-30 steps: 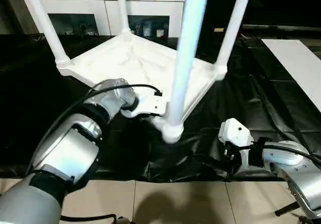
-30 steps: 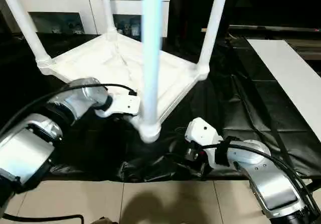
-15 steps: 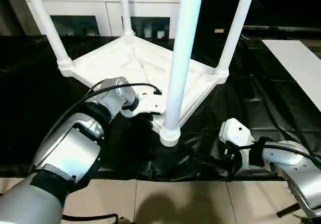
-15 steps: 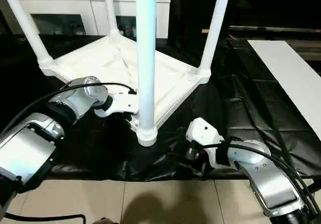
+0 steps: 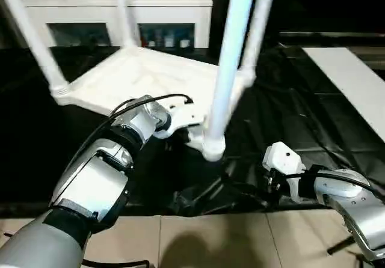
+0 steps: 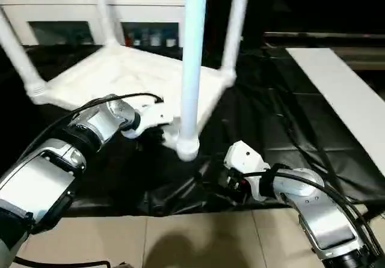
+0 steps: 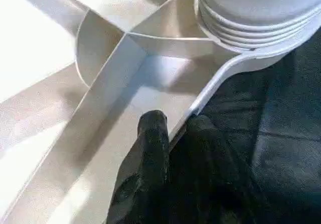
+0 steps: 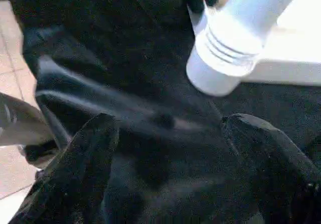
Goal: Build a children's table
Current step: Rotate table base
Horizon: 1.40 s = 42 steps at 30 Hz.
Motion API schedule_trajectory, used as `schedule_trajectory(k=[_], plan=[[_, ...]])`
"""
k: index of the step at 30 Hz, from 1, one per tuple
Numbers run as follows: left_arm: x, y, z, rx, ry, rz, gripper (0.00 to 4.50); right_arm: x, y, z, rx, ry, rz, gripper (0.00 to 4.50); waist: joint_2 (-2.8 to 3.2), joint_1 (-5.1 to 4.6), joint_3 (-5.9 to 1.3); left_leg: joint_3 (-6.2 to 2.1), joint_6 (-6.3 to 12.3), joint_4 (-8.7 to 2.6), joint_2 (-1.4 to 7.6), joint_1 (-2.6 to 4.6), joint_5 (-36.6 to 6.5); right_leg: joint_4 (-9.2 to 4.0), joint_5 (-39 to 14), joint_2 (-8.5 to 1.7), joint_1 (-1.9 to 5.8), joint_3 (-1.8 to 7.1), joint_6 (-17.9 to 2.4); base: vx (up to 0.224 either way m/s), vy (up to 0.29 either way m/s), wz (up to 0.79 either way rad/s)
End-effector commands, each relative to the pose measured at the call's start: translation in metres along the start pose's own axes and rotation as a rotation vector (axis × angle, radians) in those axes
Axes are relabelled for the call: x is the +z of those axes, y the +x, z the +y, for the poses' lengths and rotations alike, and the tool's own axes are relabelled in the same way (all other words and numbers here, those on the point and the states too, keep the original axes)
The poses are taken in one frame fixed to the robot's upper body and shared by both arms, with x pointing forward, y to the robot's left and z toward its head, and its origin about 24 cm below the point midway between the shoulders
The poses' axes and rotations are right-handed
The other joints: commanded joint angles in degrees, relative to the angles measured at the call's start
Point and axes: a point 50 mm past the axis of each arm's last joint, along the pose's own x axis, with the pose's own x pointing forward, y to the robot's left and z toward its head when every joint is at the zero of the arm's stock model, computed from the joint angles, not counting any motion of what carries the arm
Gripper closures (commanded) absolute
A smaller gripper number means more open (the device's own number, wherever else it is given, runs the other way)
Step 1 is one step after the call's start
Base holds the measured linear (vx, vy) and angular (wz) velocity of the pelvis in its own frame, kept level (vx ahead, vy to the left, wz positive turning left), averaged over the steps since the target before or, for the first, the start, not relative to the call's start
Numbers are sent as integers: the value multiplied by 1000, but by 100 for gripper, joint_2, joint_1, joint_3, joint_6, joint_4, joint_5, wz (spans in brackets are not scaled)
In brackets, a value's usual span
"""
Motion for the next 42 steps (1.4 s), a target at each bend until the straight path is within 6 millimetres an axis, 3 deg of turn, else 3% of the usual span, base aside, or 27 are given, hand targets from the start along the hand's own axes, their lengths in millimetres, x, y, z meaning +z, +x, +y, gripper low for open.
schedule_trajectory(k=[1,7,14,16,17,18,20,22,24,25,26,27,28,29,30,31,32,33,35,36,37,38,39,41,42], plan=[[-20,3,-3,25,-83,67,407,8,1,-5,-17,-30,-22,74,-134,34,-283,-74,333,-444,61,20,-1779,-650,-2910,-328,197,141,-673,0,0,0],[-18,5,0,109,-183,64,414,9,3,-8,-36,-26,-30,74,-125,-28,-267,-73,357,-440,50,19,-1890,-654,-2930,-312,187,123,-723,0,0,0],[-12,5,5,221,-211,33,417,10,3,-12,-85,-27,-35,74,-115,-34,-281,-70,369,-440,49,12,-1854,-661,-2768,-292,175,129,-728,0,0,0],[-7,5,6,236,-208,-26,438,11,3,-13,-101,-39,-43,74,-106,-32,-287,-72,380,-452,53,2,-1830,-651,-2666,-293,185,134,-726,0,0,0],[0,3,9,269,-201,-96,438,12,4,-14,-111,-37,-55,74,-52,-18,-288,-69,375,-443,51,13,-1841,-647,-2579,-301,175,139,-789,0,0,0],[6,1,11,286,-200,-162,438,13,3,-15,-120,-37,-66,74,-76,-26,-293,-63,382,-439,50,3,-1840,-647,-2497,-289,185,139,-817,0,0,0],[12,-4,16,323,-229,-241,424,16,3,-17,-155,-44,-86,74,-72,-15,-318,-57,400,-437,59,-15,-1718,-606,-2106,-287,206,147,-968,0,0,0],[17,-13,14,302,-301,-379,406,20,1,-21,-225,-18,-130,74,34,20,-350,-65,395,-444,108,-27,-1453,-503,-1329,-312,228,168,-1290,0,0,0],[20,-22,10,345,-276,-486,392,23,-1,-26,-314,-1,-163,74,14,11,-380,-51,418,-422,136,-10,-1331,-444,-842,-291,225,173,-1463,0,0,0],[22,-28,7,387,-287,-561,392,24,-2,-30,-377,4,-180,74,62,-8,-369,-49,469,-429,149,-44,-1226,-422,-537,-296,226,177,-1584,0,0,0],[22,-29,7,392,-288,-569,365,24,-2,-30,-384,4,-182,74,47,-19,-391,-63,463,-418,153,-72,-1087,-367,-321,-307,277,169,-1624,0,0,0],[22,-38,3,478,-305,-667,365,26,-3,-33,-450,29,-200,74,37,-21,-414,-31,553,-379,117,-61,-919,-359,-79,-273,258,163,-1626,51,6,0],[20,-49,-5,568,-385,-786,365,25,-5,-36,-539,69,-214,74,56,-25,-424,-39,638,-380,153,-76,-689,-310,275,-300,285,165,-1718,0,0,0],[11,-63,-15,681,-477,-873,365,23,-8,-37,-626,125,-223,74,64,-27,-413,-40,673,-387,169,-95,-648,-305,357,-322,296,161,-1775,78,8,2],[3,-68,-22,747,-496,-876,365,21,-9,-37,-663,164,-226,74,31,-51,-419,-28,742,-386,170,-94,-638,-313,355,-317,302,146,-1773,54,5,0],[1,-69,-25,766,-499,-874,365,20,-10,-37,-673,175,-227,74,24,-54,-421,-12,789,-373,160,-69,-650,-337,267,-289,271,146,-1735,0,0,0],[-15,-73,-40,833,-542,-860,365,17,-12,-35,-726,228,-237,74,-15,-73,-400,5,826,-383,146,-79,-723,-378,-35,-252,255,139,-1580,0,0,0],[-29,-75,-49,887,-607,-842,365,14,-12,-34,-762,267,-244,74,26,-65,-385,-12,775,-414,184,-69,-832,-384,-340,-296,260,146,-1480,0,0,0],[-56,-75,-68,973,-721,-784,365,11,-10,-30,-818,340,-262,74,-28,-117,-315,19,638,-452,163,-72,-1176,-484,-1040,-263,206,142,-1246,0,0,0],[-63,-74,-77,985,-731,-763,365,11,-7,-28,-824,362,-272,74,-19,-126,-307,14,512,-461,142,-55,-1396,-528,-1579,-259,177,142,-1046,0,0,0],[-65,-74,-80,992,-730,-757,365,11,-4,-27,-822,372,-274,74,-61,-133,-295,21,453,-477,141,-32,-1562,-565,-1898,-243,153,145,-909,0,0,0],[-67,-73,-85,1001,-741,-741,365,11,0,-25,-817,390,-277,74,15,-150,-260,-16,191,-525,149,119,-2374,-644,-2884,-222,77,135,-541,0,0,0],[-69,-72,-87,1002,-755,-729,365,12,2,-24,-812,399,-280,74,26,-157,-241,-22,125,-531,150,208,-2739,-681,-3194,-195,44,111,-450,0,0,0],[-68,-70,-91,1019,-784,-703,365,14,12,-19,-770,408,-276,74,-22,-202,-143,-44,45,-512,110,433,-3634,-835,-3990,-99,-50,-13,-235,-26,-2,4],[-67,-68,-91,1018,-792,-682,365,15,16,-17,-750,400,-279,74,0,-263,-60,-80,35,-466,75,616,-4184,-973,-4416,-31,-81,-222,-68,0,0,0]])
